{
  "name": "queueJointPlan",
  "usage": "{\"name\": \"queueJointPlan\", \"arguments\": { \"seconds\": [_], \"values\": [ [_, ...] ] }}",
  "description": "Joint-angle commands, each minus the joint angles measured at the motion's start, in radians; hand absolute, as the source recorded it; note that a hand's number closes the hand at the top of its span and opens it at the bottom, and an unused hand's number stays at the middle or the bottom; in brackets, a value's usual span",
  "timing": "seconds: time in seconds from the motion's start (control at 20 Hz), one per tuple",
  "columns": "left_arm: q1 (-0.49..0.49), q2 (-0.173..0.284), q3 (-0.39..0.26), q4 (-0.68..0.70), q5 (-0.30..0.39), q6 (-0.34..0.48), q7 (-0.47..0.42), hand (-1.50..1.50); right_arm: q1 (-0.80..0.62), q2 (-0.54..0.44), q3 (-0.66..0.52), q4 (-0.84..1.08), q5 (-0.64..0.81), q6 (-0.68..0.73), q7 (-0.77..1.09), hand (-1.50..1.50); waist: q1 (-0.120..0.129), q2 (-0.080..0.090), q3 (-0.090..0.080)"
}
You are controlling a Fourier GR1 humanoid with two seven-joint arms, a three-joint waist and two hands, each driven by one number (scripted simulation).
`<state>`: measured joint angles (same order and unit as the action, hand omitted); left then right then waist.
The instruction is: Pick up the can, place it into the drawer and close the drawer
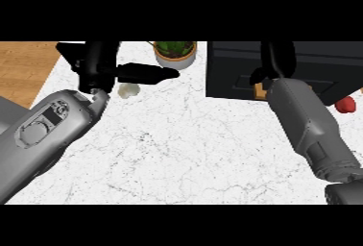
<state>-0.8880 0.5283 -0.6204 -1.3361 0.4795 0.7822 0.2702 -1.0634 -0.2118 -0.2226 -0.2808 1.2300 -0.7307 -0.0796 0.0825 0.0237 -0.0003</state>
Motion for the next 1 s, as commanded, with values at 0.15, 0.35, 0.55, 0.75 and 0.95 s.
{"name": "queueJointPlan", "arguments": {
  "seconds": [0.15,0.35,0.55,0.75,0.95],
  "values": [
    [0.043,0.020,0.023,-0.046,-0.002,-0.032,-0.004,-1.50,-0.108,-0.014,-0.052,0.046,-0.054,0.045,-0.068,-1.50,0.017,0.008,0.004],
    [0.104,0.040,0.035,-0.068,0.002,-0.043,-0.035,-1.50,-0.108,0.022,-0.144,-0.001,-0.174,0.040,-0.180,-1.50,0.025,0.006,0.005],
    [0.110,0.021,0.029,-0.060,-0.013,-0.032,-0.042,-1.50,-0.114,0.067,-0.223,-0.006,-0.269,0.070,-0.242,-1.50,0.012,0.006,0.005],
    [0.150,0.022,0.047,-0.045,-0.018,-0.031,-0.068,-1.50,-0.125,0.092,-0.290,-0.022,-0.357,0.122,-0.328,-1.50,-0.010,0.000,0.003],
    [0.167,0.011,0.045,-0.076,-0.025,-0.014,-0.061,-1.50,-0.150,0.106,-0.381,-0.032,-0.465,0.190,-0.358,-1.50,-0.013,-0.007,0.004]
  ]
}}
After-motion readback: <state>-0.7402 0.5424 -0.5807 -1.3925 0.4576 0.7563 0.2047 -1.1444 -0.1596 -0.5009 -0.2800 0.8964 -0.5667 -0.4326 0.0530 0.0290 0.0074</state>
